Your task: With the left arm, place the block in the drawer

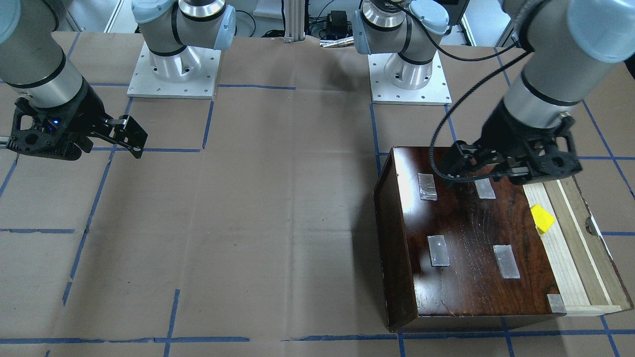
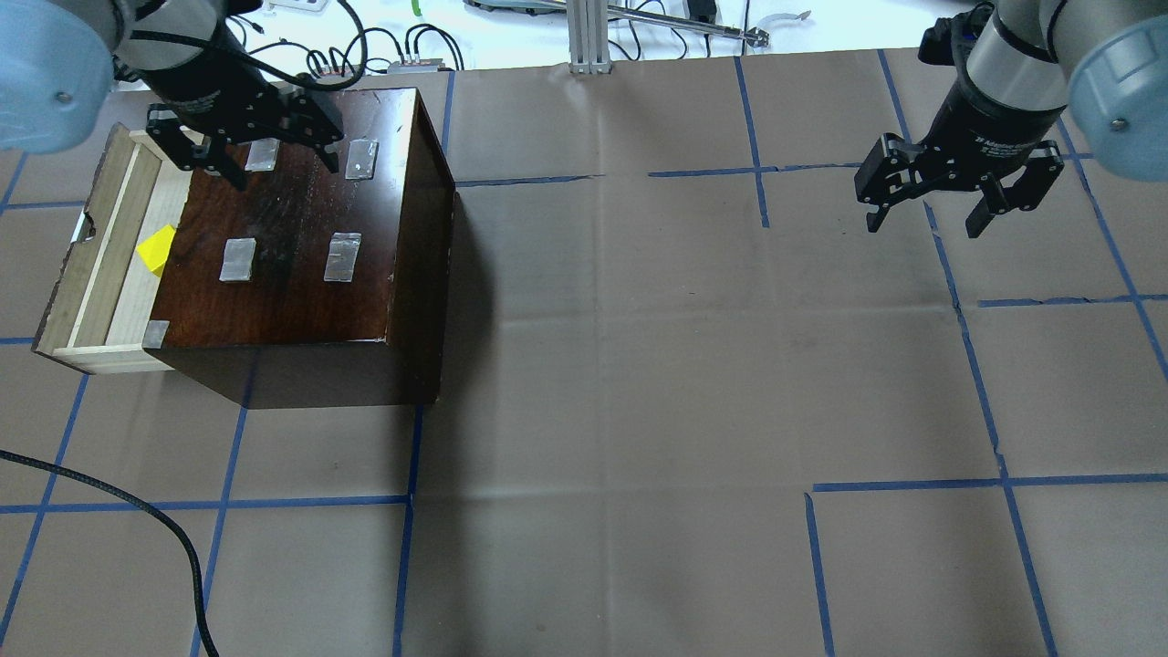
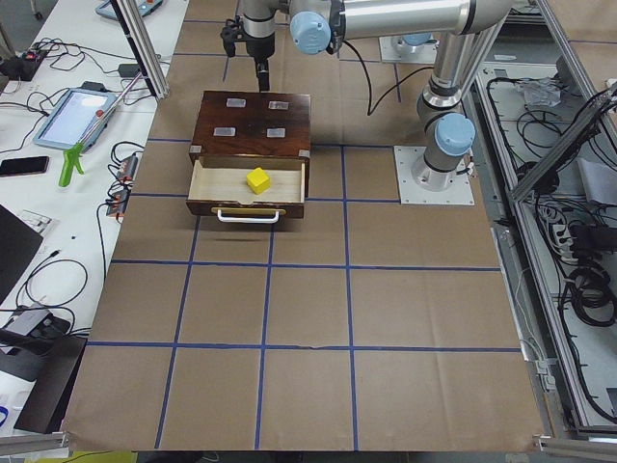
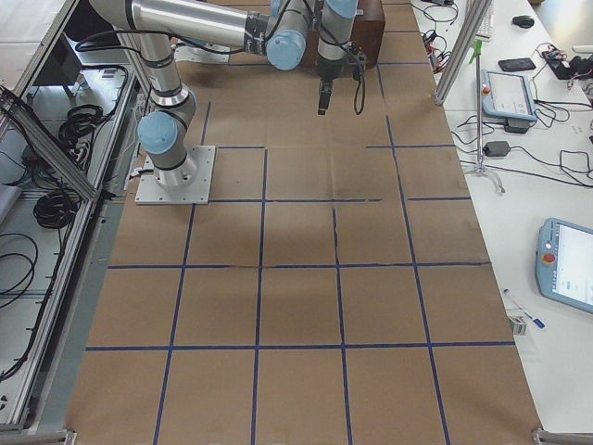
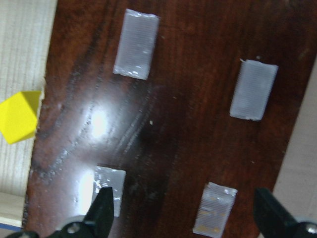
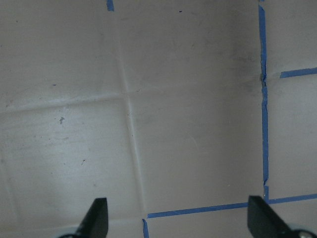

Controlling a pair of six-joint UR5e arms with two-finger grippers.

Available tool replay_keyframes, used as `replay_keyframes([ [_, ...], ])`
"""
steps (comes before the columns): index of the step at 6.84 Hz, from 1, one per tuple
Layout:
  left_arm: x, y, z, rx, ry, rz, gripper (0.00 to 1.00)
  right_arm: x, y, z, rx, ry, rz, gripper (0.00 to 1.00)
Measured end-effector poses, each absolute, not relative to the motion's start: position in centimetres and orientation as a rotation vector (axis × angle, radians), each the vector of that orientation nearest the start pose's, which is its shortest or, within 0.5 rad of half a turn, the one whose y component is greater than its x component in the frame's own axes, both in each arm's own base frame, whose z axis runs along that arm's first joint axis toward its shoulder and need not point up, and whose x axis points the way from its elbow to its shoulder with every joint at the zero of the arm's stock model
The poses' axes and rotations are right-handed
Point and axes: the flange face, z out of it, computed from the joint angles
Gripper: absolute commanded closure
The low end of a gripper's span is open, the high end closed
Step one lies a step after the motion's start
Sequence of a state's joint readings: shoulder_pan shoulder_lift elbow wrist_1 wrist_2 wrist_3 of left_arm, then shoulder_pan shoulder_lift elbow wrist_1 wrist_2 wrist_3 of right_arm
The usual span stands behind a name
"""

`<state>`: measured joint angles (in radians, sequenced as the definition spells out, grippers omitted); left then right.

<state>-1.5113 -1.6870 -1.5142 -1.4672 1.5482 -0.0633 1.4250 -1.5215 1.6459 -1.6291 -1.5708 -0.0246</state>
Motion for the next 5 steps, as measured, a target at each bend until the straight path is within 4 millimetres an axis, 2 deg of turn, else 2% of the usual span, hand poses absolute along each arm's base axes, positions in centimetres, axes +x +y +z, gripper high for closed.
replay_keyframes([
  [1, -11.9, -53.3, 46.4, -0.140, 3.161, -0.057, 0.02, 5.9, -51.7, 43.2, 0.190, 3.128, 0.104, 0.00],
  [3, -12.7, -49.5, 45.7, 0.018, 3.162, -0.036, 0.01, 5.9, -51.7, 43.2, 0.190, 3.129, 0.103, 0.00],
  [5, -12.5, -48.1, 45.5, 0.110, 3.133, -0.017, 0.01, 5.9, -51.7, 43.2, 0.188, 3.129, 0.103, 0.00],
])
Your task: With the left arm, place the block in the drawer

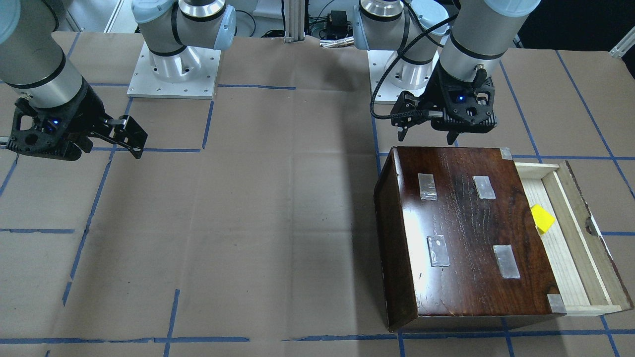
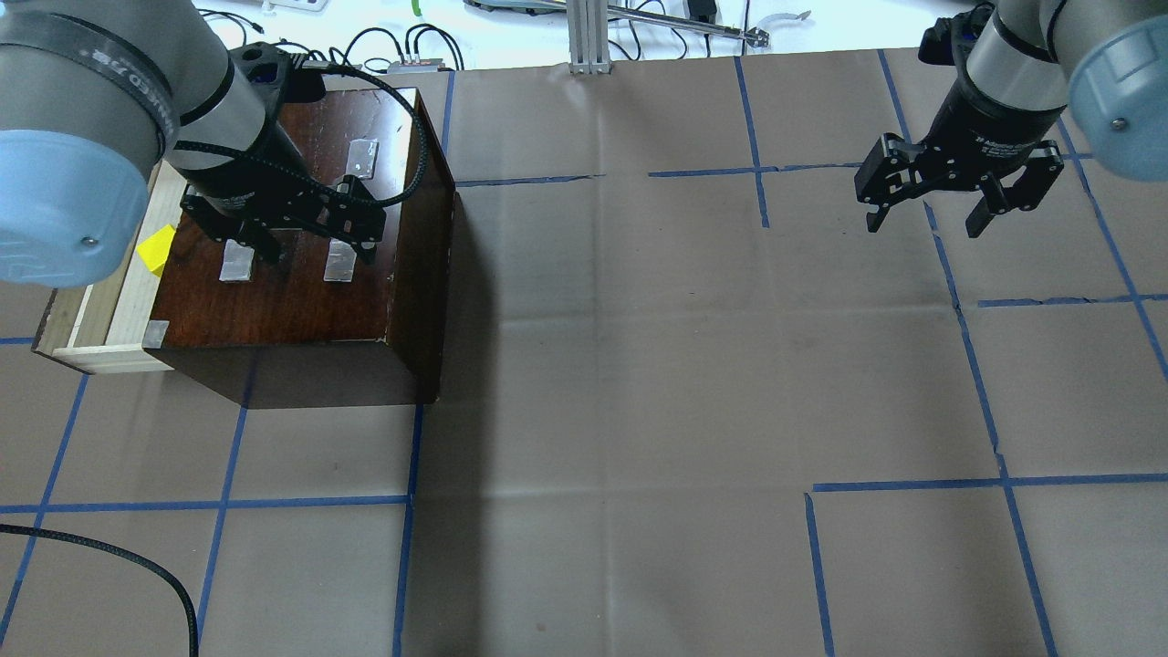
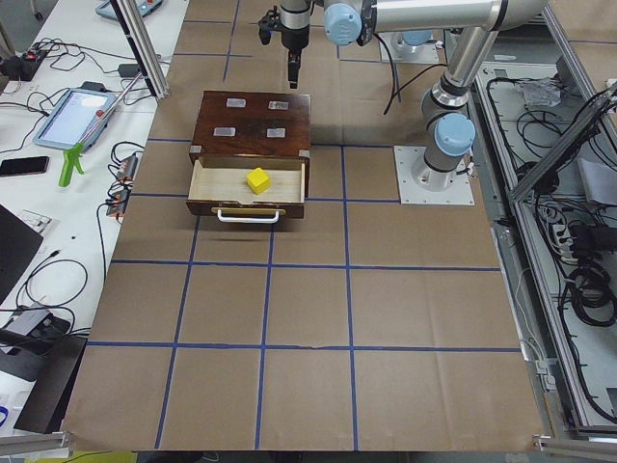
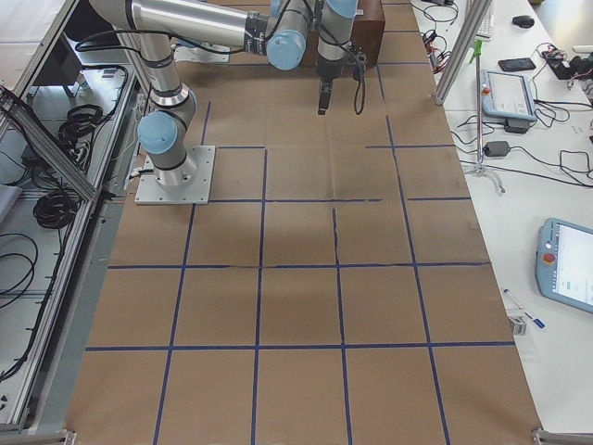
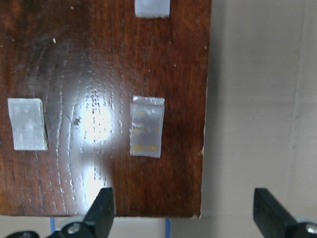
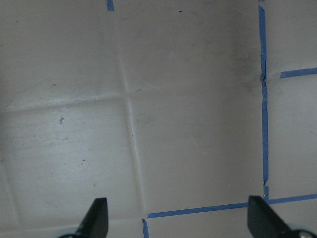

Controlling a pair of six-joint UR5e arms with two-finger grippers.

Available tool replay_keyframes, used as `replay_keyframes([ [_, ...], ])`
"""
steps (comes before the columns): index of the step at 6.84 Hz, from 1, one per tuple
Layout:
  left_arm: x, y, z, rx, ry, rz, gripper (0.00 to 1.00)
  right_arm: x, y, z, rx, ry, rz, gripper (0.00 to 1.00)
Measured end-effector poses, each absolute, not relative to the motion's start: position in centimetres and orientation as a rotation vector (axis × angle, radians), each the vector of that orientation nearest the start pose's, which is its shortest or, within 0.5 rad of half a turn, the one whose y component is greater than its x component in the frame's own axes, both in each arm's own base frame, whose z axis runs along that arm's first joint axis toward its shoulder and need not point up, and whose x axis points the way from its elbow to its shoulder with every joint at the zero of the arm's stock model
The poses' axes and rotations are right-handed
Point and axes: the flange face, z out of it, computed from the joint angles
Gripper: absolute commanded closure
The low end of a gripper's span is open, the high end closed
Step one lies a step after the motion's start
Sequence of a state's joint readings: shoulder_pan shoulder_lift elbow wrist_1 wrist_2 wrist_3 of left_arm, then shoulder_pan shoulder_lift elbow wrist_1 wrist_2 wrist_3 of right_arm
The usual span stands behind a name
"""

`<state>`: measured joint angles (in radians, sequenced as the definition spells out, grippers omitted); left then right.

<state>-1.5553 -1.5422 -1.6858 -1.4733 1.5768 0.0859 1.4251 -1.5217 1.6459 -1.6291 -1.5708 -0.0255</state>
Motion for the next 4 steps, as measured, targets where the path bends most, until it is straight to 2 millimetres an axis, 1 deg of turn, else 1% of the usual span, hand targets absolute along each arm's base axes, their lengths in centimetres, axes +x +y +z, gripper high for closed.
replay_keyframes([
  [4, -12.47, -48.34, 45.46, 0.128, 3.118, 0.015, 0.01, 5.88, -51.71, 43.23, 0.190, 3.129, 0.103, 0.00],
])
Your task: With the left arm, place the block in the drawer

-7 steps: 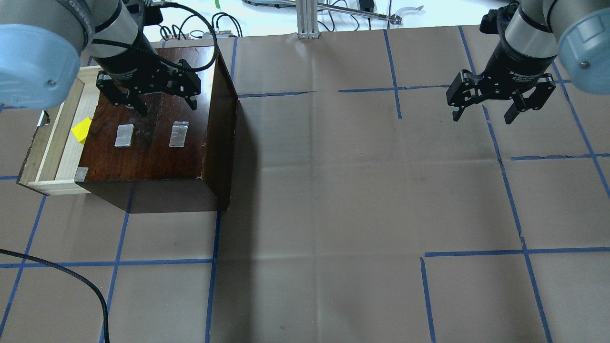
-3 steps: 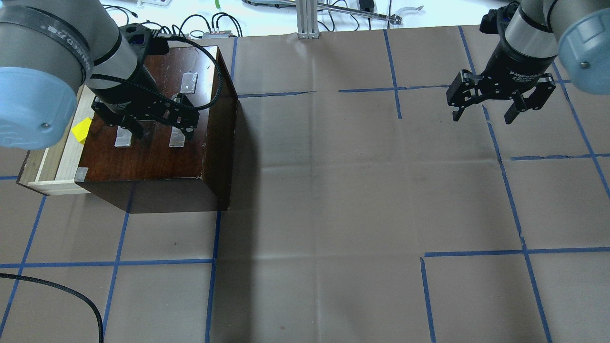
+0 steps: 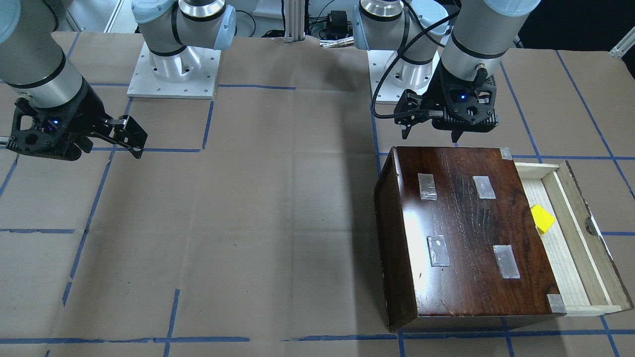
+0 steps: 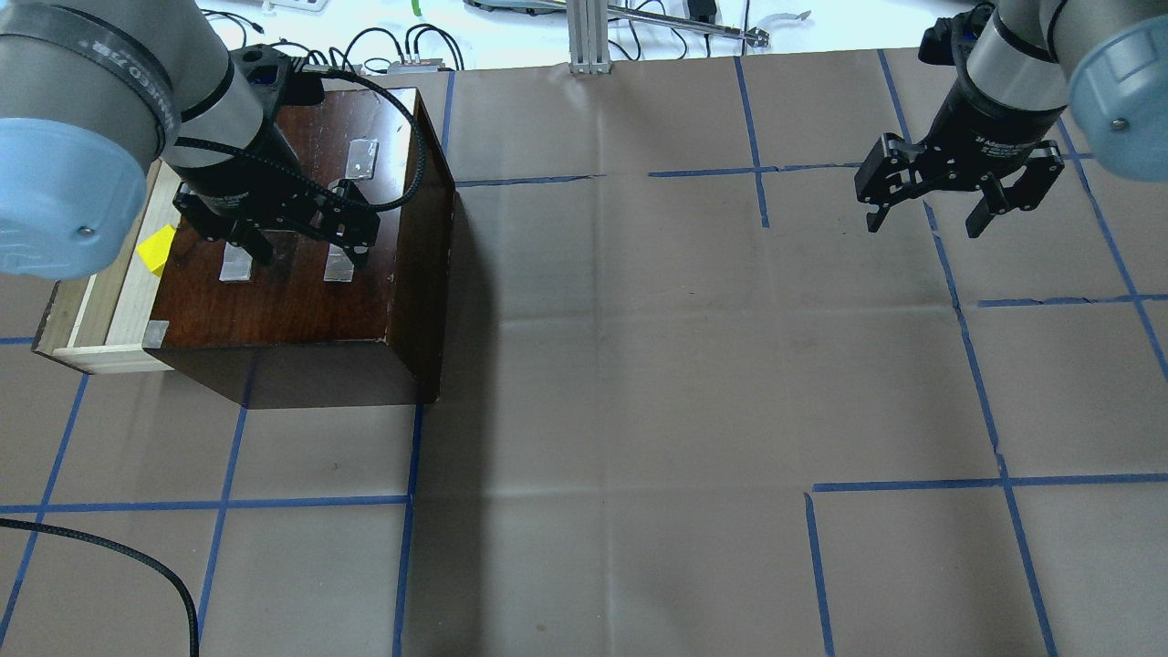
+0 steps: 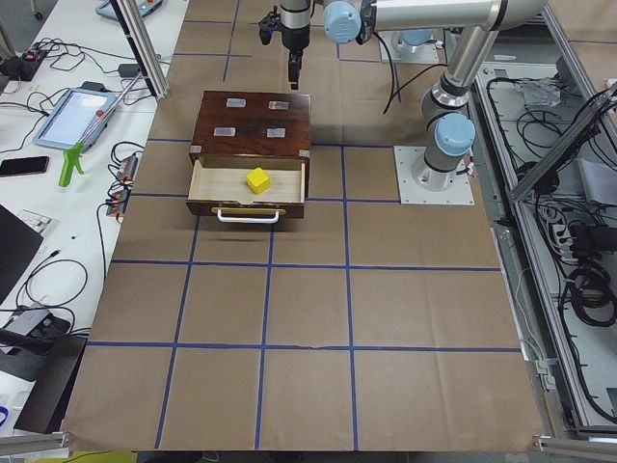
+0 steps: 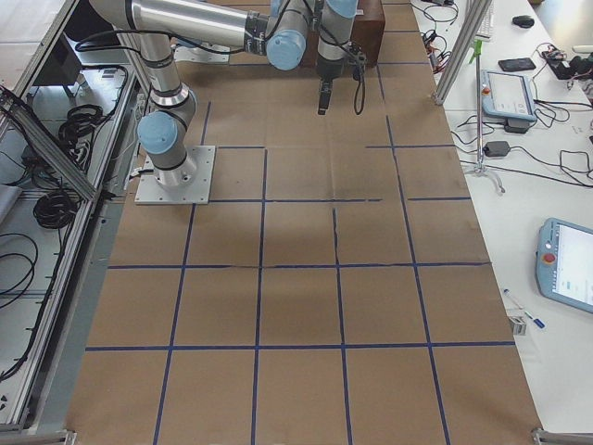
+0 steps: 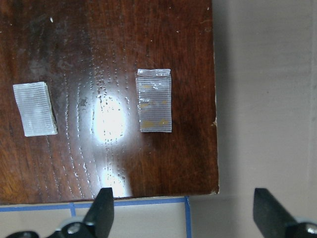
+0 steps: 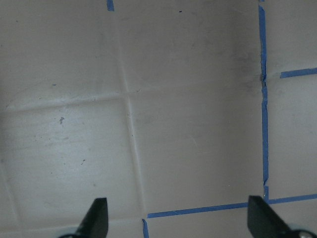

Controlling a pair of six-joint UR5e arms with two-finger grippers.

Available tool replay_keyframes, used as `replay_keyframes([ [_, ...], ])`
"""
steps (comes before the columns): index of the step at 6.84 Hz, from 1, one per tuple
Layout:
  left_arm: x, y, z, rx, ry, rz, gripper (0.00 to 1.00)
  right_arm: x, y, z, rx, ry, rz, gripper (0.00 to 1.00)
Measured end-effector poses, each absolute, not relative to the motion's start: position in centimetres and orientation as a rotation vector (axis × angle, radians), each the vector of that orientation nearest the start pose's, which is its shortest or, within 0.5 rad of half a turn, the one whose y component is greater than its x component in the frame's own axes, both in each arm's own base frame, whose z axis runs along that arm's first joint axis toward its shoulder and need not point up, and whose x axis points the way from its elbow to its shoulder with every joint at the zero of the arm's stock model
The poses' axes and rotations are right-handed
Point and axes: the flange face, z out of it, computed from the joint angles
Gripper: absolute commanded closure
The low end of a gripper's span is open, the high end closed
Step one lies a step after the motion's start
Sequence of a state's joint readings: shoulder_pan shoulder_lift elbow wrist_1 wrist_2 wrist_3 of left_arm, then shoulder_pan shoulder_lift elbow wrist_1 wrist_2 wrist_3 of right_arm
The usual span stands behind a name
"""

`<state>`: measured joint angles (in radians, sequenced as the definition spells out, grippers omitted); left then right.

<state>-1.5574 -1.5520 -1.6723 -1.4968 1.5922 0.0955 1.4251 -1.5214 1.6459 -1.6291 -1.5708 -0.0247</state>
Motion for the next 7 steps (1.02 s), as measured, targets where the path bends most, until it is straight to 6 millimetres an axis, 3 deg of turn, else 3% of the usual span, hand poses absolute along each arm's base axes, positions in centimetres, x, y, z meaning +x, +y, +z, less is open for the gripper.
replay_keyframes([
  [7, -13.06, -48.16, 45.27, 0.146, 3.122, 0.023, 0.01, 5.88, -51.72, 43.24, 0.188, 3.129, 0.103, 0.00],
])
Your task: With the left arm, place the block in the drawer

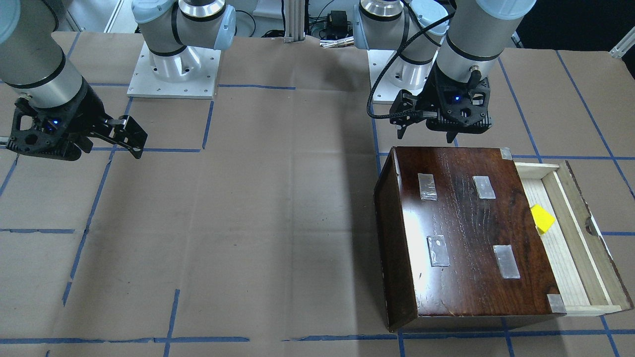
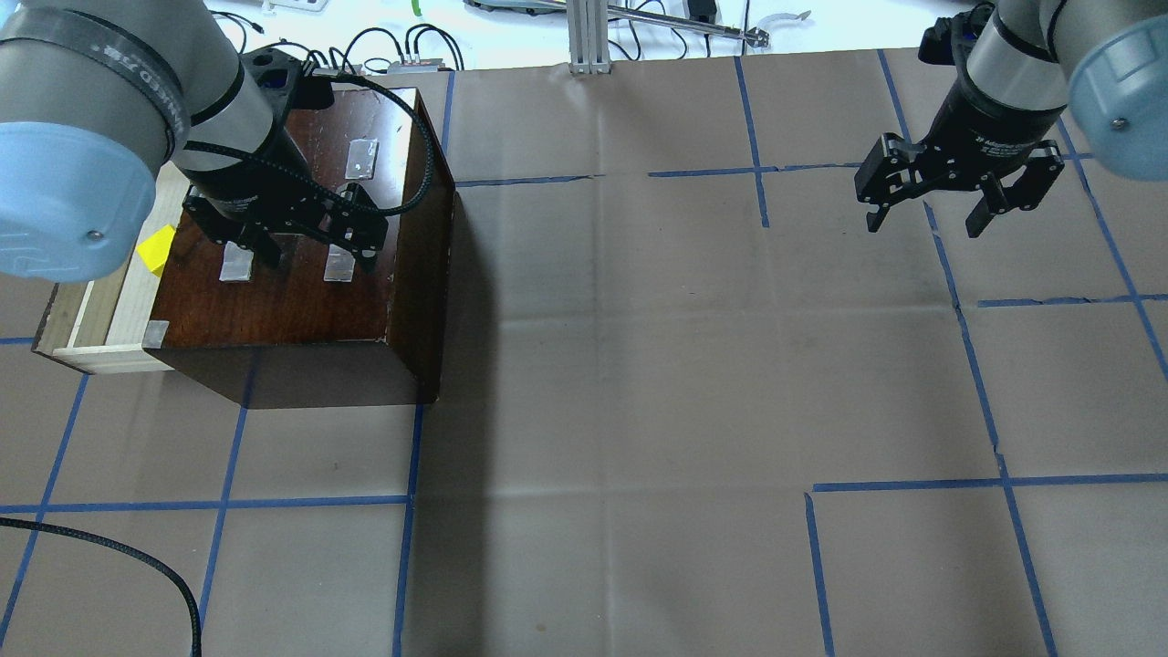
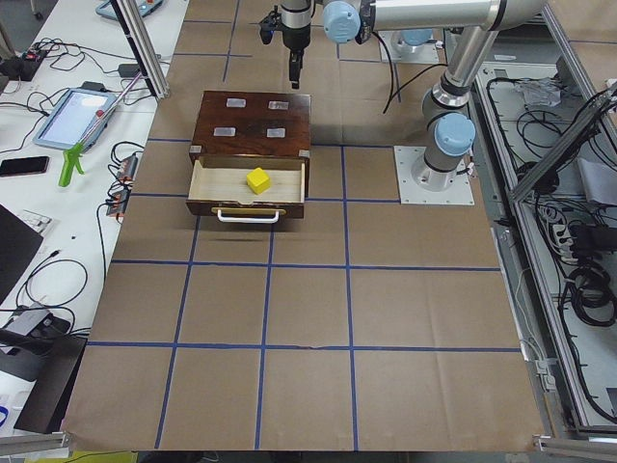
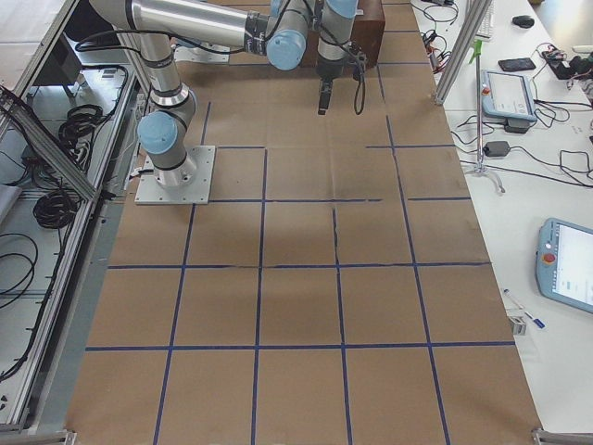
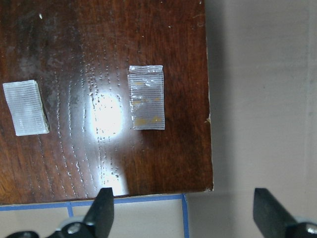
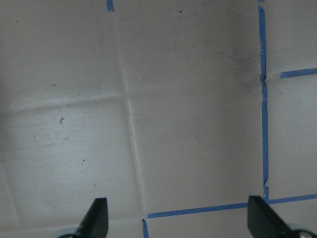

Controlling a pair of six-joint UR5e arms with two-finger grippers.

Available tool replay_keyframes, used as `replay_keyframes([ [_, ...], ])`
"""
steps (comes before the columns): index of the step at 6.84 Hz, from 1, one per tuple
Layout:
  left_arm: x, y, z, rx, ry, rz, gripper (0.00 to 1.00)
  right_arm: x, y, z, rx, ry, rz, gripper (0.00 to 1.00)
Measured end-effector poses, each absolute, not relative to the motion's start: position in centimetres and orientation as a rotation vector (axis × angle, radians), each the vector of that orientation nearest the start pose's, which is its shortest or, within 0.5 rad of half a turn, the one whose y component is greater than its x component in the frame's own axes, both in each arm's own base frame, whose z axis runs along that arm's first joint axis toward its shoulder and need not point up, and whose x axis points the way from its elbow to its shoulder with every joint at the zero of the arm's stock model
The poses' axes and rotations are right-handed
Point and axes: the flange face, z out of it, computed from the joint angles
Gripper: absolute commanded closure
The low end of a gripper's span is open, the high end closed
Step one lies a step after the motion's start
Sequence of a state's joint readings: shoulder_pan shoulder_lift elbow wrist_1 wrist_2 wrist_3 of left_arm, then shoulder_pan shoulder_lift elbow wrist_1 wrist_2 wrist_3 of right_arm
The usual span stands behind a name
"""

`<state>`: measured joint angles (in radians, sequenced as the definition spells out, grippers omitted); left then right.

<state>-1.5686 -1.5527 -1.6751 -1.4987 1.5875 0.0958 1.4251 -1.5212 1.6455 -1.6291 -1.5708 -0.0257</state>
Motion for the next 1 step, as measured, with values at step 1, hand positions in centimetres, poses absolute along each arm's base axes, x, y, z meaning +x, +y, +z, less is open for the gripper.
replay_keyframes([
  [1, -13.08, -48.17, 45.24, 0.147, 3.122, 0.024, 0.01, 5.88, -51.72, 43.21, 0.188, 3.129, 0.104, 0.00],
])
